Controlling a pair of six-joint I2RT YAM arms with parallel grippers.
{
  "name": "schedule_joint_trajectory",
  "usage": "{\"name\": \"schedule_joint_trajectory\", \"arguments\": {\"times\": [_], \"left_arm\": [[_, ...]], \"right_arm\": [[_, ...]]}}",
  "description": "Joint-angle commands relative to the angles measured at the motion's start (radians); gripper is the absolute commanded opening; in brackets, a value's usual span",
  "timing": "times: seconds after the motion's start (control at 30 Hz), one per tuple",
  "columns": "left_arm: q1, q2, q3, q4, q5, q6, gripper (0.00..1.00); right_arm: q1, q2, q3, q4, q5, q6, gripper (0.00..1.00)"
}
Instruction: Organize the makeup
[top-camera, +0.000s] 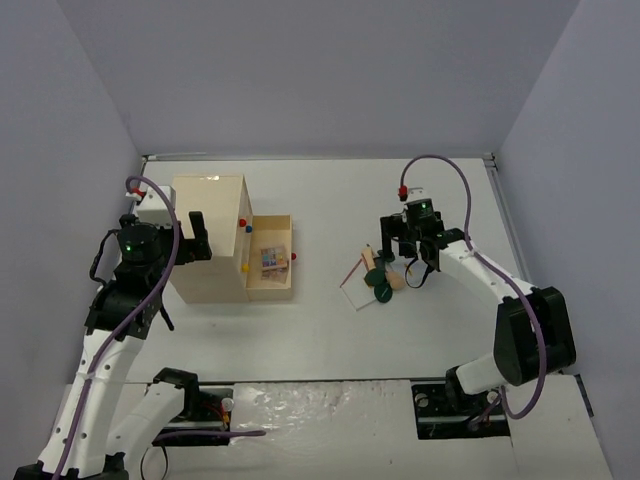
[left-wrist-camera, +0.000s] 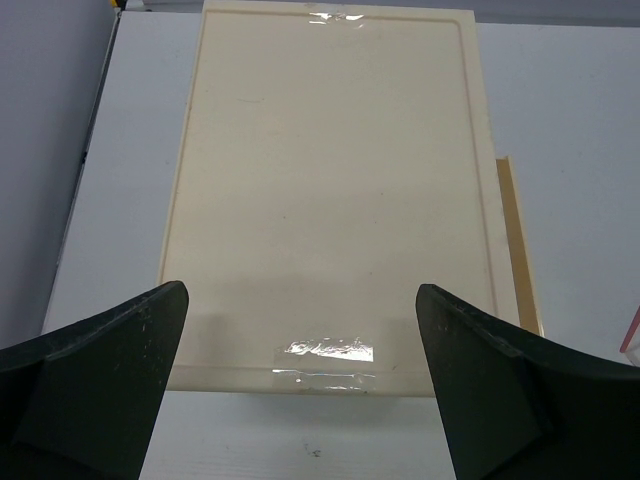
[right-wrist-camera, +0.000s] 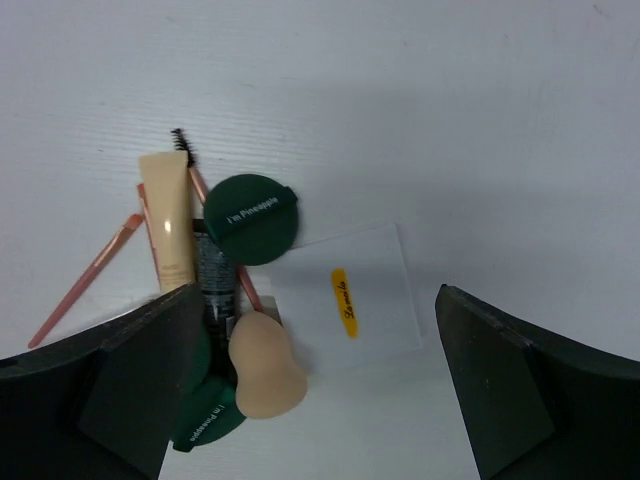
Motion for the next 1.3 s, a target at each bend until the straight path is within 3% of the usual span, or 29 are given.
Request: {"name": "schedule_joint_trajectory", "arguments": {"times": [0.0, 0.13, 0.47, 1.27], "left_arm": [[0.008, 0.013, 0.031, 0.058, 0.014, -0.020, 0.97], [0.008, 0.016, 0.032, 0.058, 0.025, -0.021, 0.97], [0.006, 0.003, 0.031, 0.058, 0.029, -0.023, 0.97], [0.006, 0.010, 0.029, 0.060, 0.043, -0.022, 0.97]], "right_arm": [[-0.133, -0.092, -0.076, -0.016, 0.037, 0.126, 0.98], [-0.200, -0.053, -0.091, -0.018, 0.008, 0.149, 0.97], [-0.200, 0.073, -0.088, 0.012, -0.013, 0.137, 0.98], [-0.067, 0.186, -0.057, -0.016, -0.076, 0.080, 1.00]]}}
